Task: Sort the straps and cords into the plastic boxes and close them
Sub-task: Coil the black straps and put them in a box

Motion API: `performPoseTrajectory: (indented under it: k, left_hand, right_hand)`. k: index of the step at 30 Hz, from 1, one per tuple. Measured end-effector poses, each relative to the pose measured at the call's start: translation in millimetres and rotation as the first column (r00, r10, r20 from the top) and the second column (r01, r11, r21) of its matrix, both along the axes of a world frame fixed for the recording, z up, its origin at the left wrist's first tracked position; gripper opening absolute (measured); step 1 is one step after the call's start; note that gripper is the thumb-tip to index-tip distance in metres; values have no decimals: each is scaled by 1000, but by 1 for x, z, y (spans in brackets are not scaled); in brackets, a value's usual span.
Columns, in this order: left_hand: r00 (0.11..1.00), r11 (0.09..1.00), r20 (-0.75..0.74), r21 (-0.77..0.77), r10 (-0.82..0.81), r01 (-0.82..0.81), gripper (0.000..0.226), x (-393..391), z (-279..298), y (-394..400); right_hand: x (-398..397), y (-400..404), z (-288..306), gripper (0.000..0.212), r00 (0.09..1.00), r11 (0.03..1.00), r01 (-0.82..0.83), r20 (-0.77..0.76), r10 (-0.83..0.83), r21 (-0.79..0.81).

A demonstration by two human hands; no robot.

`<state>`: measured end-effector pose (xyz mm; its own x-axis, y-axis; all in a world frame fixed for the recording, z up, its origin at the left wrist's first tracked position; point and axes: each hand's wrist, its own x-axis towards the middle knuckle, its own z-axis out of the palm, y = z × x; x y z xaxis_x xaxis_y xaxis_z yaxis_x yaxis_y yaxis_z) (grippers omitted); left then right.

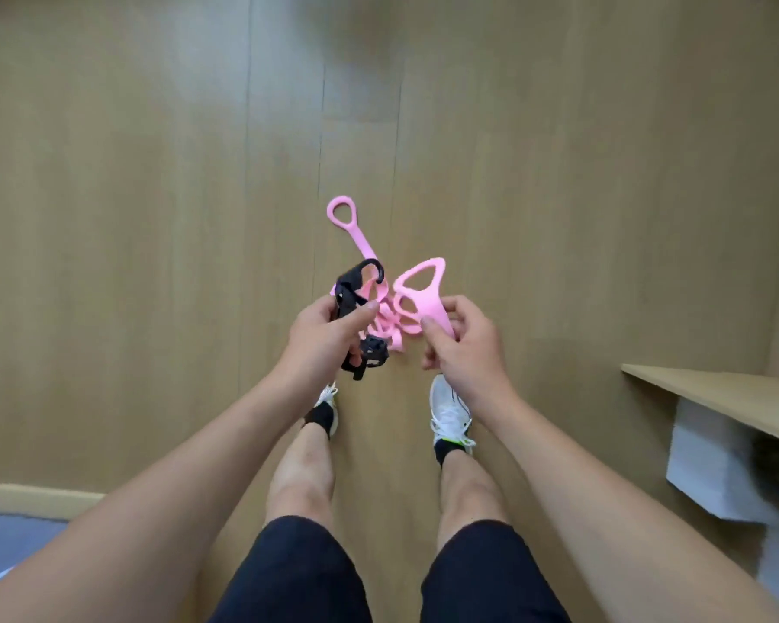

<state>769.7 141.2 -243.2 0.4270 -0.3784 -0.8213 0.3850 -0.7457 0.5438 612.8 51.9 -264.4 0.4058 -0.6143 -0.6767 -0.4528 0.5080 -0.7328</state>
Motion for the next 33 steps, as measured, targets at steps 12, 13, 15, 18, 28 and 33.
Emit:
performPoseTrajectory:
  k: [12,13,15,18,28,33]
  left_hand:
    - [974,865,0,-460,-225,200,18,-19,259,-105]
    - [960,835,-17,-498,-280,235,20,-24,273,-114]
    - [910,768,-31,-549,-414,331,28,-39,300,-128]
    - [800,648,13,-578,-600,496,43,-78,335,-140]
    - [568,415,9,-673,-823,612,26,-263,406,-123]
    - [359,158,169,-674,-918,722,30,-362,416,-94]
  right_hand:
    - [-47,-34,287,83,966,944,242,143,-214,-223]
    - [-55,-29,301,87,964,929,260,129,-233,-263]
    - [-73,-20,329,83,957,880,289,111,-267,-376]
    - [-107,-4,374,69,926,802,367,101,-365,-470]
    - [-250,95,428,33,509,414,854,341,-790,-316]
    - [-330,153,444,38,443,348,892,407,-799,-287]
